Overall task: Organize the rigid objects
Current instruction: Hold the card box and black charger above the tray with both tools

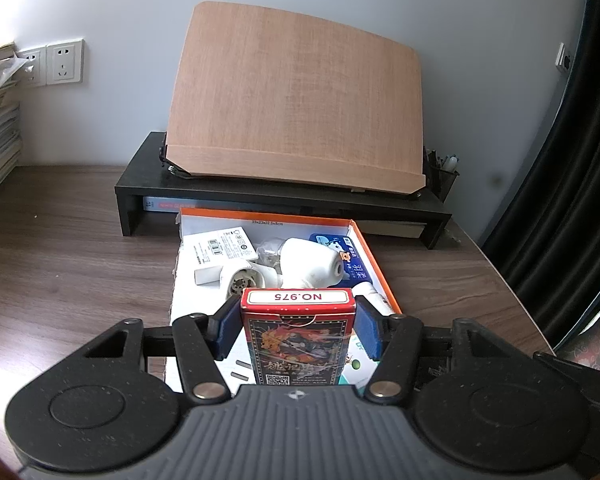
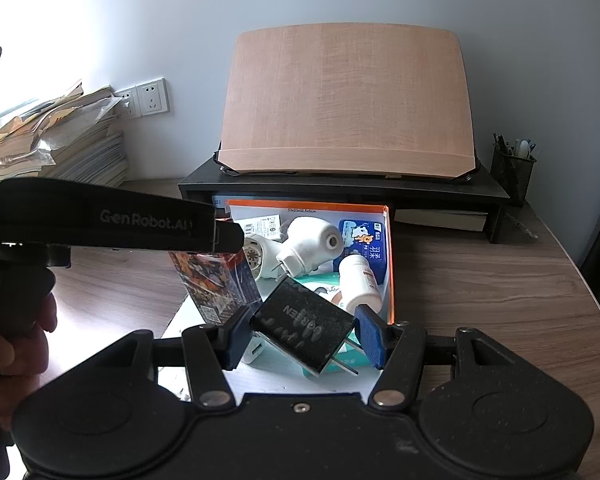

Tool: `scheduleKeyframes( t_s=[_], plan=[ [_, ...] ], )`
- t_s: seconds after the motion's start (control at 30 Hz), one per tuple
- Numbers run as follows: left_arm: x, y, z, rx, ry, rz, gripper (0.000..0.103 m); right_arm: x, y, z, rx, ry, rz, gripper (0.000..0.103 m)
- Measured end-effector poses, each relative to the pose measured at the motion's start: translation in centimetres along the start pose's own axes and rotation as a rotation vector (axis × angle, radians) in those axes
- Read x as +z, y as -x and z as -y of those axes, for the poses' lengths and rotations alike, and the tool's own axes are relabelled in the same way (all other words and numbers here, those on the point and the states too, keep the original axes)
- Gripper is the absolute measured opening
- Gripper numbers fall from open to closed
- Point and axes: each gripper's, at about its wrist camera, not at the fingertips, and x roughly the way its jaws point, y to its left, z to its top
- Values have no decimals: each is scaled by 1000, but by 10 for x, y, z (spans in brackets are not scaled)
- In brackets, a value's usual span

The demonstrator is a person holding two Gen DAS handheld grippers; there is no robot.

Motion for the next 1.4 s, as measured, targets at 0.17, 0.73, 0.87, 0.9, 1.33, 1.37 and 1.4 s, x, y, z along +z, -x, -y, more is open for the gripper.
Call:
scheduleKeyframes(
  t_s=[0.17,0.73,0.87,0.9,1.33,1.37,1.4],
  plan=[
    [0,-1,0,-2,-3,-3,59,0,-1,1,0,-2,-3,68],
    [2,-13,2,-6,-15,-18,59,1,-12,8,7,-2,-29,68],
    [5,-15,1,-13,-14,-21,59,1,-16,9,9,-5,-36,68],
    [5,-15,0,-16,-12,-22,59,1,-17,9,10,-6,-38,68],
    [16,-20,4,-53,-12,-27,59,-2,-25,4,28,5,-80,69],
    [17,-22,4,-54,-14,-31,59,-2,-27,2,38,7,-92,69],
    [17,-24,4,-56,-16,-38,59,-3,-28,2,43,8,-98,70]
  ],
)
